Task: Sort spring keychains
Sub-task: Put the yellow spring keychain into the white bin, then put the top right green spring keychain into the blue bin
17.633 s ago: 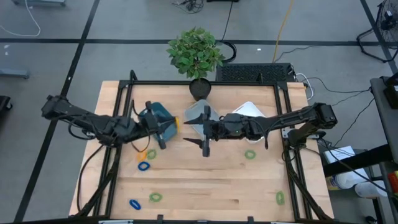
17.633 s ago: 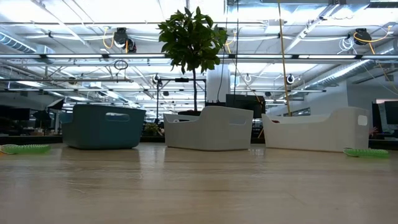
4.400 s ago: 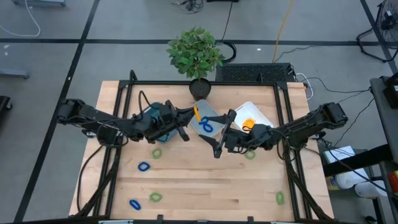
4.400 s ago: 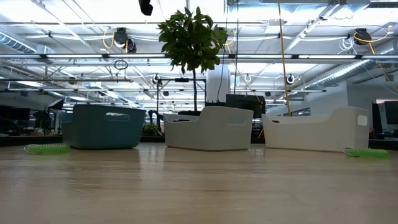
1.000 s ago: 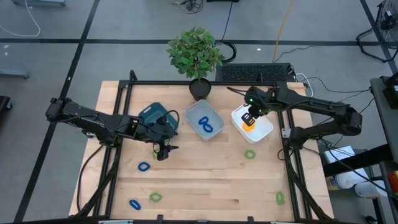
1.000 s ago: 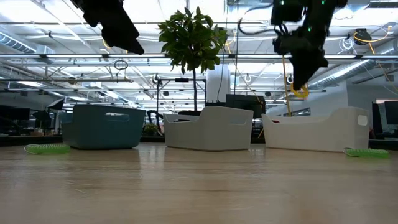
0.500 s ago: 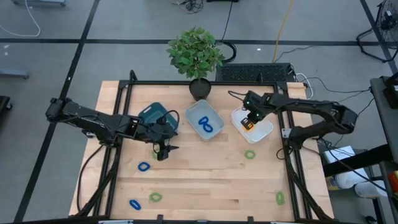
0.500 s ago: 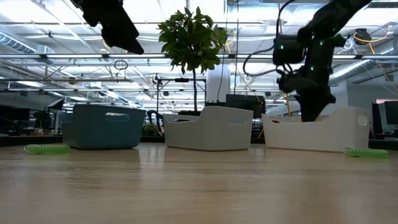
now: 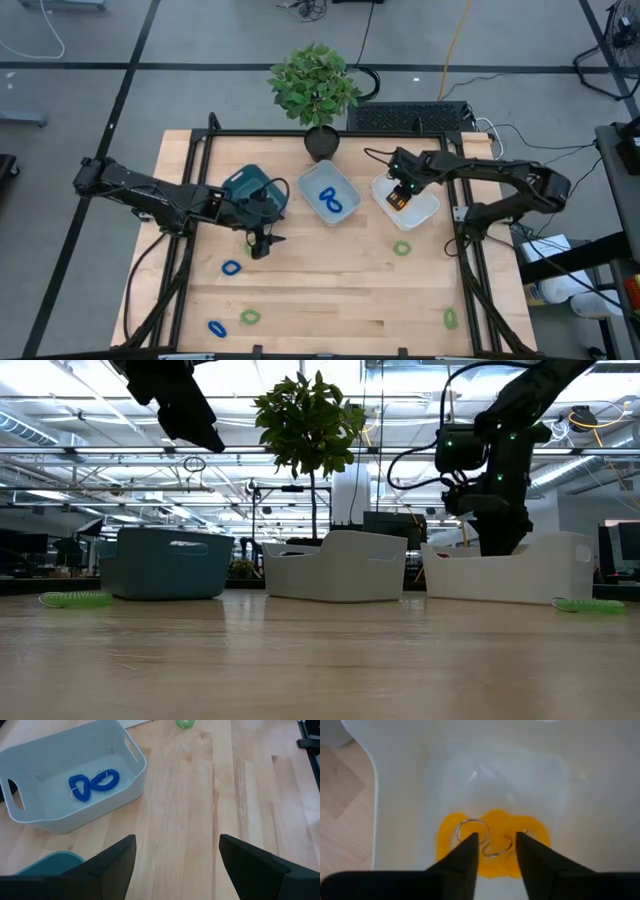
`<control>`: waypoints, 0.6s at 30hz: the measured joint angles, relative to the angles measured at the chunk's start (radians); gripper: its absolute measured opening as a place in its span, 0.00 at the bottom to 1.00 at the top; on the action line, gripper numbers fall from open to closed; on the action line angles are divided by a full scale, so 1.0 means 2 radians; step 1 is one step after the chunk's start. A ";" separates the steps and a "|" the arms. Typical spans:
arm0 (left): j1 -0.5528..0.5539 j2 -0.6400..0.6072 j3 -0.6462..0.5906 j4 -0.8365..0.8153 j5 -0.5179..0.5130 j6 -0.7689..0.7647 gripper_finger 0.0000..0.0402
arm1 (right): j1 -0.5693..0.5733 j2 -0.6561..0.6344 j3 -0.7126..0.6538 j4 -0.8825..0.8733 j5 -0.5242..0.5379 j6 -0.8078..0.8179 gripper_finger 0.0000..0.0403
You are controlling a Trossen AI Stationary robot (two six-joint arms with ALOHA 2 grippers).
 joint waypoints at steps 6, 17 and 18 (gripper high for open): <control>0.000 0.000 0.000 -0.001 0.000 0.000 0.73 | 0.010 -0.028 0.000 0.014 0.024 -0.014 0.51; -0.002 0.000 0.000 -0.005 0.000 0.000 0.73 | 0.051 -0.092 0.000 0.027 0.020 -0.015 0.72; -0.003 0.000 0.000 -0.008 0.000 0.000 0.73 | 0.058 -0.098 0.000 0.032 0.020 -0.015 0.72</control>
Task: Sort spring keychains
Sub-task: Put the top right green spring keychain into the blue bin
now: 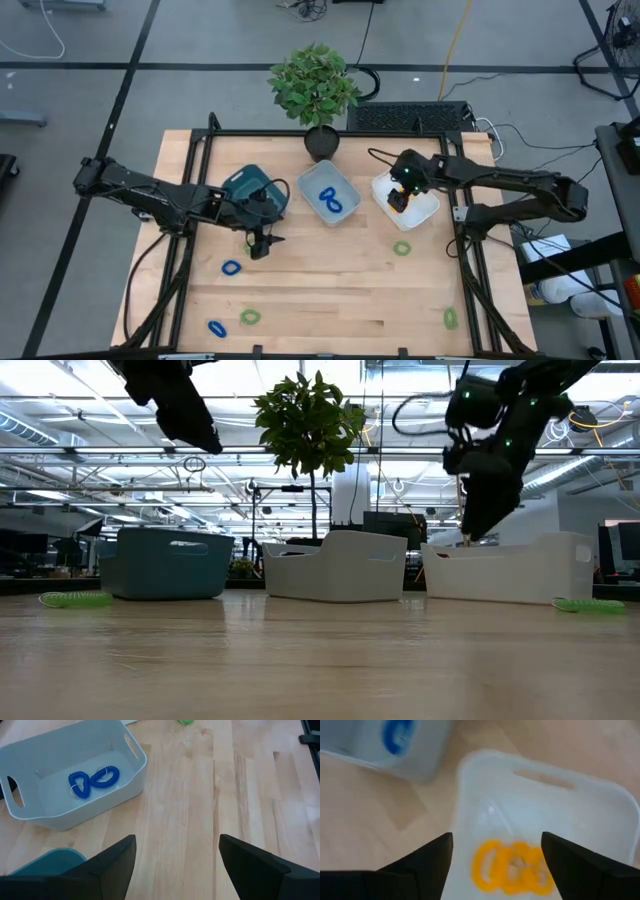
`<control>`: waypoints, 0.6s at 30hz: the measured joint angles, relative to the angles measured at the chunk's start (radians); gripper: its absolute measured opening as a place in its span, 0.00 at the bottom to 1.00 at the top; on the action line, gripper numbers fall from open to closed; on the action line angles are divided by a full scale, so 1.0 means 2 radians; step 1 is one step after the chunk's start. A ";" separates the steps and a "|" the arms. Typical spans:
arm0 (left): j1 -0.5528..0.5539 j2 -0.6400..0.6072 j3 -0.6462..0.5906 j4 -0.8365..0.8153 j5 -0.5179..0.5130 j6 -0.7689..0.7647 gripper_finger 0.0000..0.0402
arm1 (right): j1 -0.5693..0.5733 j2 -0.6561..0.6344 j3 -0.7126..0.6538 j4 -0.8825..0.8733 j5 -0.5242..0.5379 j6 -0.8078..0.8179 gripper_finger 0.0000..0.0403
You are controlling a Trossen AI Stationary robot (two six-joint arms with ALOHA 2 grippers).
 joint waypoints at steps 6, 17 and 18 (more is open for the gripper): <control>-0.012 0.000 0.000 -0.005 0.000 -0.007 0.73 | 0.046 -0.031 0.000 0.073 0.000 0.001 0.72; -0.043 0.000 0.000 -0.042 0.000 -0.061 0.73 | 0.126 -0.063 0.000 0.156 -0.001 0.001 0.72; -0.045 0.000 0.000 -0.042 0.000 -0.064 0.73 | 0.134 -0.067 0.000 0.156 -0.001 0.000 0.72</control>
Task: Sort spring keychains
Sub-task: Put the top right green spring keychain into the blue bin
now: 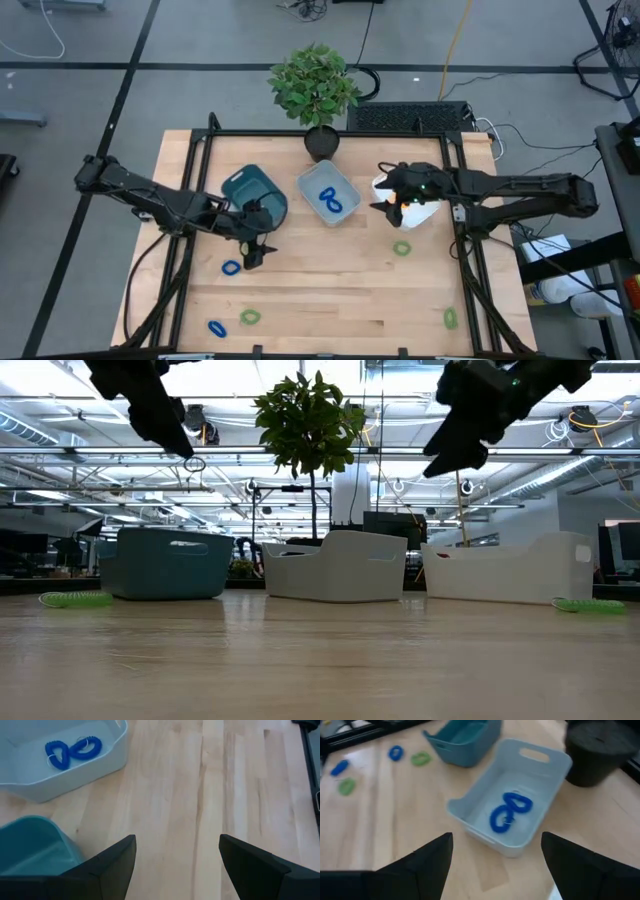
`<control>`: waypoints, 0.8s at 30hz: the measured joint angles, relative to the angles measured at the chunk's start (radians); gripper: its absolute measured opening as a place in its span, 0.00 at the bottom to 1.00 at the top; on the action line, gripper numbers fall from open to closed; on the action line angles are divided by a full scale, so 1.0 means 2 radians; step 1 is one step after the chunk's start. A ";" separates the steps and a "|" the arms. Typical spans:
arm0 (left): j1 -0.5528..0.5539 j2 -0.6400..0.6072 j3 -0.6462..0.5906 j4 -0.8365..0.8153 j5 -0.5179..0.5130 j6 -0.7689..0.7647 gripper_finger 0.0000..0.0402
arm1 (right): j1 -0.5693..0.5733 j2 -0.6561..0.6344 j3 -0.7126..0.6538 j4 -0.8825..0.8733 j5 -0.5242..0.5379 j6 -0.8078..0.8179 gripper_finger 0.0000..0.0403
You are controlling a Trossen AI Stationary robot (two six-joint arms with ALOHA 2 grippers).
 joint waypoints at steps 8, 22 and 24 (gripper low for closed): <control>-0.013 0.000 0.000 -0.001 0.000 -0.009 0.73 | 0.077 -0.026 0.000 -0.018 0.002 0.003 0.70; -0.016 0.000 0.000 -0.003 0.000 -0.010 0.73 | 0.215 0.004 0.000 -0.143 0.071 0.104 0.65; -0.016 0.000 0.000 -0.003 0.000 -0.010 0.73 | 0.228 0.012 0.000 -0.160 0.071 0.114 0.64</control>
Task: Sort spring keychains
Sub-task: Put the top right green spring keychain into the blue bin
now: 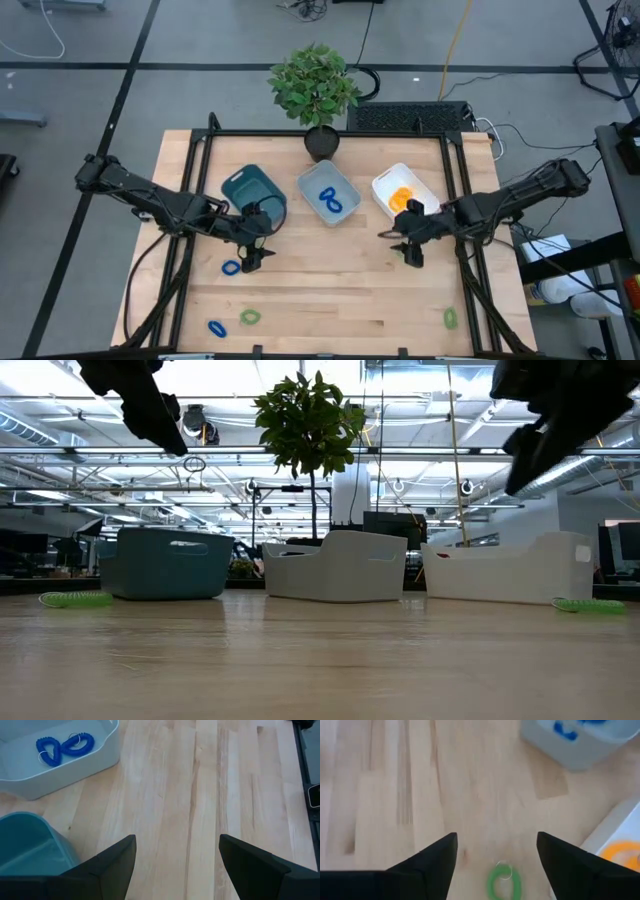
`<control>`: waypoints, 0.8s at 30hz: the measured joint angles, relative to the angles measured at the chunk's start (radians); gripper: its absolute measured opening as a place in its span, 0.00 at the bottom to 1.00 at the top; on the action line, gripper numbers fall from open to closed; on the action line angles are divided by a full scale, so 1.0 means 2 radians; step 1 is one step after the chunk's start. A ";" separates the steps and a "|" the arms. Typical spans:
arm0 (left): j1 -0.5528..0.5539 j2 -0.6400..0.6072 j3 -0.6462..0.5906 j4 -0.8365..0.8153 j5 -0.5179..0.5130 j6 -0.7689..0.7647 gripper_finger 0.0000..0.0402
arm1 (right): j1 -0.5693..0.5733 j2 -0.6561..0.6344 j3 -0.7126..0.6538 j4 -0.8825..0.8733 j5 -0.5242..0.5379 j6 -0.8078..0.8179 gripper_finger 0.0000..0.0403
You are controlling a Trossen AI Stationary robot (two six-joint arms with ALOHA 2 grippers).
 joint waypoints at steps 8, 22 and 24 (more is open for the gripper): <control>0.000 0.000 0.000 0.000 0.000 0.000 0.73 | 0.035 0.045 0.000 -0.034 0.010 0.027 0.63; 0.000 0.000 0.000 -0.002 0.012 0.000 0.73 | 0.059 0.132 -0.007 -0.045 -0.028 0.050 0.63; 0.000 0.000 0.000 -0.002 0.012 -0.001 0.73 | 0.059 0.137 -0.021 -0.030 -0.039 0.050 0.63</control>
